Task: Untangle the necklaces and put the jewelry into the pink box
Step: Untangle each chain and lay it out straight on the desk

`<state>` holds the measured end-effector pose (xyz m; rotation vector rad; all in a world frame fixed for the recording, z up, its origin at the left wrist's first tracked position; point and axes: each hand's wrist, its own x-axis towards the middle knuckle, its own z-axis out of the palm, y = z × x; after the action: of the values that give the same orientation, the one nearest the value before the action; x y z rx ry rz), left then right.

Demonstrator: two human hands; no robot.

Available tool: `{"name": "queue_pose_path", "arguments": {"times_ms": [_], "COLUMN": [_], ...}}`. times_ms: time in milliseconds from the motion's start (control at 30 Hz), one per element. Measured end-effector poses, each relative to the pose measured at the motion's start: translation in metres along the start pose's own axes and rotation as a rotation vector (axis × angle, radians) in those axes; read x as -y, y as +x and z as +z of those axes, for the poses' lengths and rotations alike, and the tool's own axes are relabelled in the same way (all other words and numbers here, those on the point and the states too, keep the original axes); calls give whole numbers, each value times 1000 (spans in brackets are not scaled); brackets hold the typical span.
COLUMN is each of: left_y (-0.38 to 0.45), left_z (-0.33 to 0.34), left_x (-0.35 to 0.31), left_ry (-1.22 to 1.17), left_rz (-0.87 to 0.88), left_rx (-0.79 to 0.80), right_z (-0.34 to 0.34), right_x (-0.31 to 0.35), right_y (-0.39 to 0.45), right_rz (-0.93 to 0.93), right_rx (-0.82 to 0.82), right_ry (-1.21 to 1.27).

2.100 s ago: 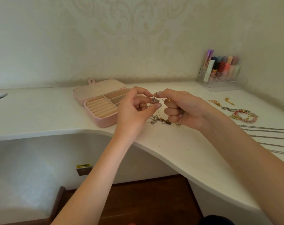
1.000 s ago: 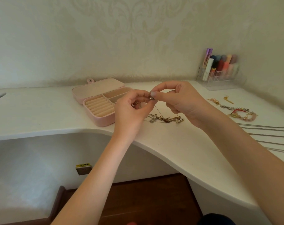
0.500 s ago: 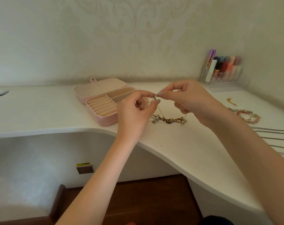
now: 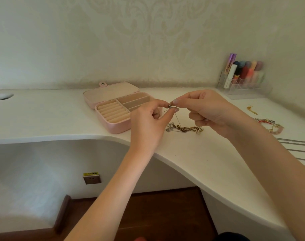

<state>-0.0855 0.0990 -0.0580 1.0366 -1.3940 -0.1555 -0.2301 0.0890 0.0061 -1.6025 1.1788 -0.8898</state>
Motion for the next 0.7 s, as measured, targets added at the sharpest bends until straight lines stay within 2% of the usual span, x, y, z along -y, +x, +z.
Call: {"name": "queue_pose_path", "arguments": {"times_ms": [133,700], "left_y": [-1,-1], "left_z": [1,2], "left_x": [0,-1], "left_ry": [30,145], "left_rz": [6,48], "left_rx": [-15,-38], "right_z": [0,7], "right_x": [1,4], "right_y": [-1,-6], "right_rz": [-5,-220], "right_rx": [0,-105], "right_ry": [-19,-264]}}
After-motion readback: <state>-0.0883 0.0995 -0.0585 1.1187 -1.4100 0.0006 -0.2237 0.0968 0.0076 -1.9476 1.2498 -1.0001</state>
